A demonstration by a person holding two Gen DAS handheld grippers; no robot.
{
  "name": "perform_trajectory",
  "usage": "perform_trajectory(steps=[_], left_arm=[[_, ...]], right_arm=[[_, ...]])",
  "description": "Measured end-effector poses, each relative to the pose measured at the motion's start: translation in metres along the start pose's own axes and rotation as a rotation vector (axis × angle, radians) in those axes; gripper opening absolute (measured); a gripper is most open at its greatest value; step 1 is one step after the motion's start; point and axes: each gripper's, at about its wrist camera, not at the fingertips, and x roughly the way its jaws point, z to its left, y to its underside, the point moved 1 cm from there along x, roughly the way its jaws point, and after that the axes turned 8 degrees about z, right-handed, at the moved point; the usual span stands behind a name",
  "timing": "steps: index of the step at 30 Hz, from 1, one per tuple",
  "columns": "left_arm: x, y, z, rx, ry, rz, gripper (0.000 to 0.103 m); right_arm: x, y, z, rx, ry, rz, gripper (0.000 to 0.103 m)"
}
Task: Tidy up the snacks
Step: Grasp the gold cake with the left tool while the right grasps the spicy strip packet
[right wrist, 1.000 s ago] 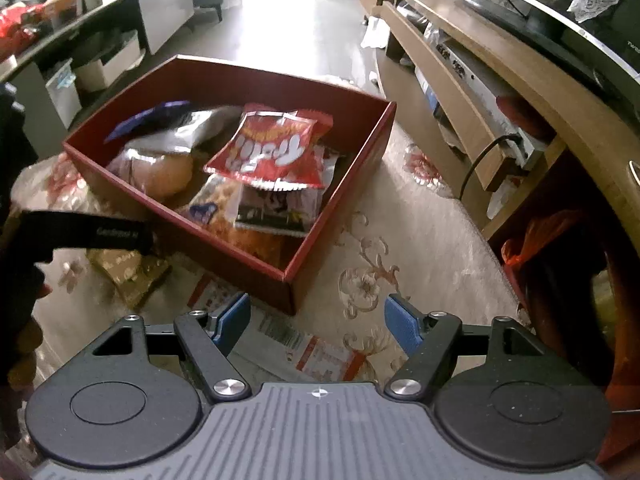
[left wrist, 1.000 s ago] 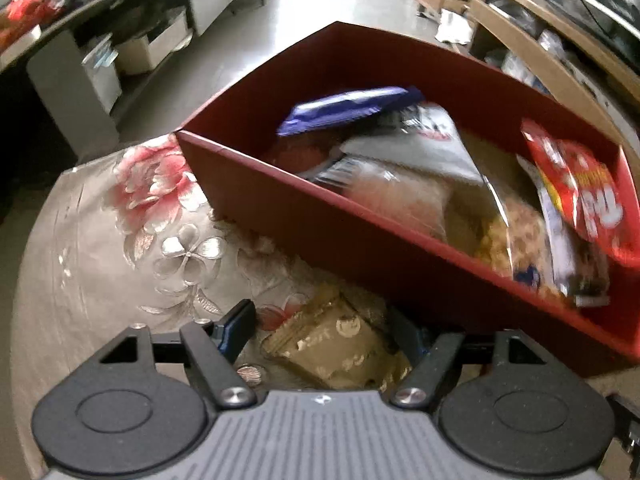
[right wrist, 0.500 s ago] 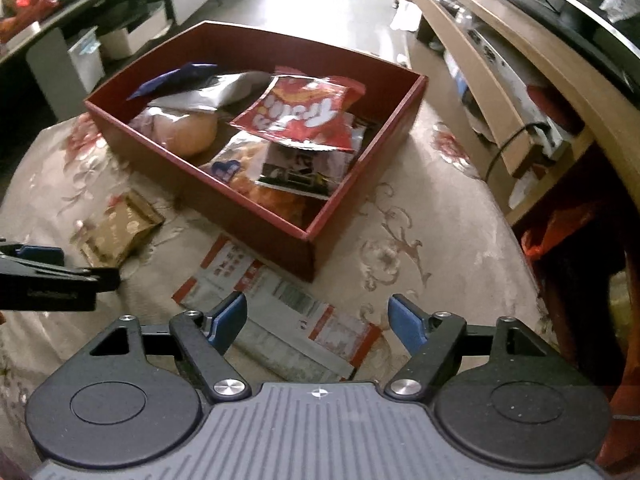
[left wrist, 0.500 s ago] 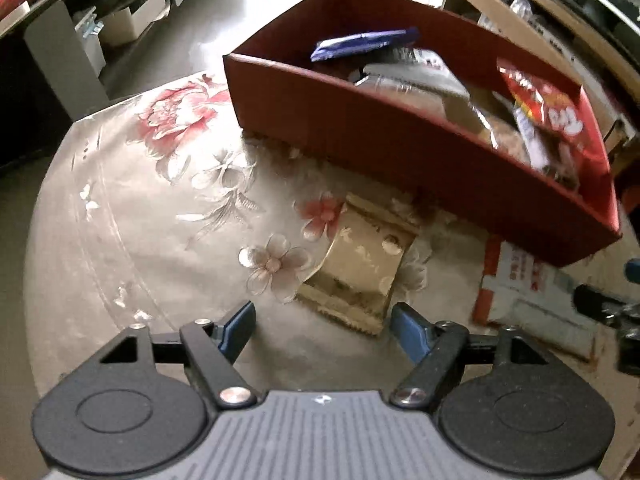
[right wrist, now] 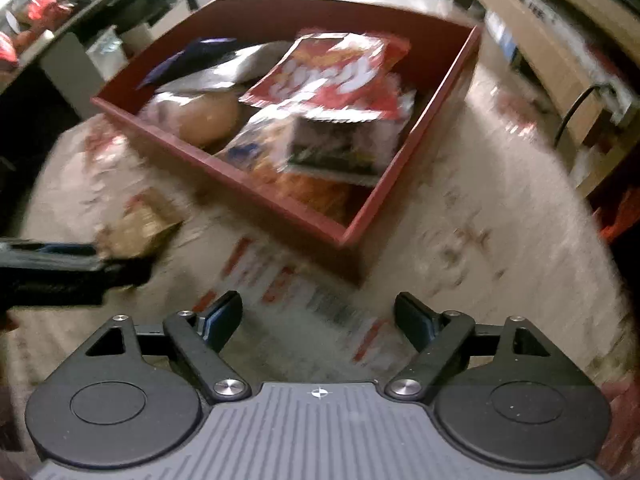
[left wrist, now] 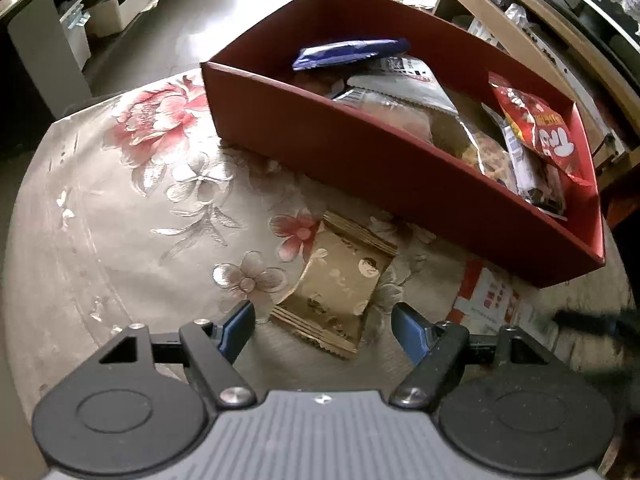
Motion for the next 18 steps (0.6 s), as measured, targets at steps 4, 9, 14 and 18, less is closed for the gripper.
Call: perform_trajectory(steps=[4,9,14,18], left_arm=[[-0.002,-0.001,0.004,-0.009,-0.004,-0.005,0.079],[0.005,-0.007,-0.003,0.024,-0.035,-0.021,0.079],[0.014,-0.012,-0.017,0.078,-0.086,-0.039,0.084],[0.02,-0.017,-0.021,0.113,-0.121,-0.053,0.09]], right_arm=[[-0.004,0.031,0.021,-0.091,-0.037,0.08,0.088],[-0.012,0.045,0.036,-0.083,0.046,0.072,0.086],[-0.008,0.03,0.044,-0.046,0.075,0.028,0.086],[0.006,0.028,0.054,-0.086,0.136,0.043,0.084]])
